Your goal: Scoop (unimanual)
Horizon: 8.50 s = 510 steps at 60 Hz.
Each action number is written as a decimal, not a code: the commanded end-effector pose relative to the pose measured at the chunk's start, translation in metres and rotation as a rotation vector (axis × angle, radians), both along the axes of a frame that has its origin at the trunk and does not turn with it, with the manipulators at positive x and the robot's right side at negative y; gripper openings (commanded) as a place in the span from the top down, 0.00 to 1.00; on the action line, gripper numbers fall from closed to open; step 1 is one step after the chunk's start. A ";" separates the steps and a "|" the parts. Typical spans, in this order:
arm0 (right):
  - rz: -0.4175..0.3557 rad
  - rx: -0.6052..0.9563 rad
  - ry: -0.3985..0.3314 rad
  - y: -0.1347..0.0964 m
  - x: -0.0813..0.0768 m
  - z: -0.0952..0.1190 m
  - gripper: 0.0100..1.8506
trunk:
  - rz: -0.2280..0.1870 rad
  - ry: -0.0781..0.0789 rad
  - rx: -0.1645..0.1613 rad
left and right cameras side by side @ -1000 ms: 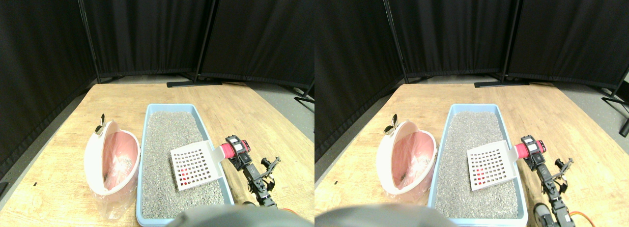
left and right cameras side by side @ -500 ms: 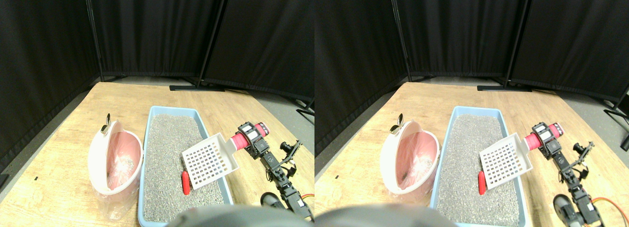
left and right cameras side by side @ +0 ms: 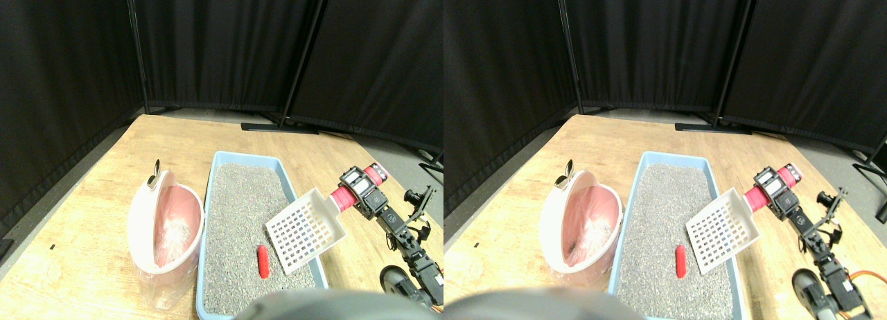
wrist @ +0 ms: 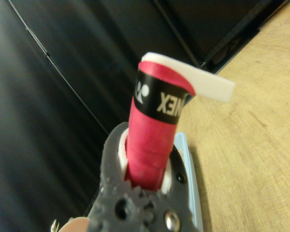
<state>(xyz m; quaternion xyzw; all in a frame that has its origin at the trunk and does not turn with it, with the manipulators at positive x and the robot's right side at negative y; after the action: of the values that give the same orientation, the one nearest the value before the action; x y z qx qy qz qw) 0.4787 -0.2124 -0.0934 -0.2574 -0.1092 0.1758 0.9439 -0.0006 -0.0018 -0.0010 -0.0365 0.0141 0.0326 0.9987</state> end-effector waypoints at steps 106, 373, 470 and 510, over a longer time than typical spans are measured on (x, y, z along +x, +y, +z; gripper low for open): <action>0.056 -0.257 0.257 0.081 -0.018 -0.051 0.98 | 0.011 0.060 -0.034; 0.007 0.990 0.235 0.059 0.054 -0.008 0.98 | 0.098 0.027 -0.088; 0.240 0.603 0.174 0.090 0.064 0.029 0.98 | 0.234 -0.013 -0.129; 0.312 0.519 0.225 0.121 0.072 0.022 0.98 | 0.321 -0.014 -0.162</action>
<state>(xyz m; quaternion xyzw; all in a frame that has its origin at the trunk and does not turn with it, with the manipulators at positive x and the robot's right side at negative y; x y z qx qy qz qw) 0.5522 -0.0933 -0.0771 0.0221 -0.0609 0.2996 0.9519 -0.0030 0.0037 -0.0026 -0.1243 -0.0003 0.1809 0.9756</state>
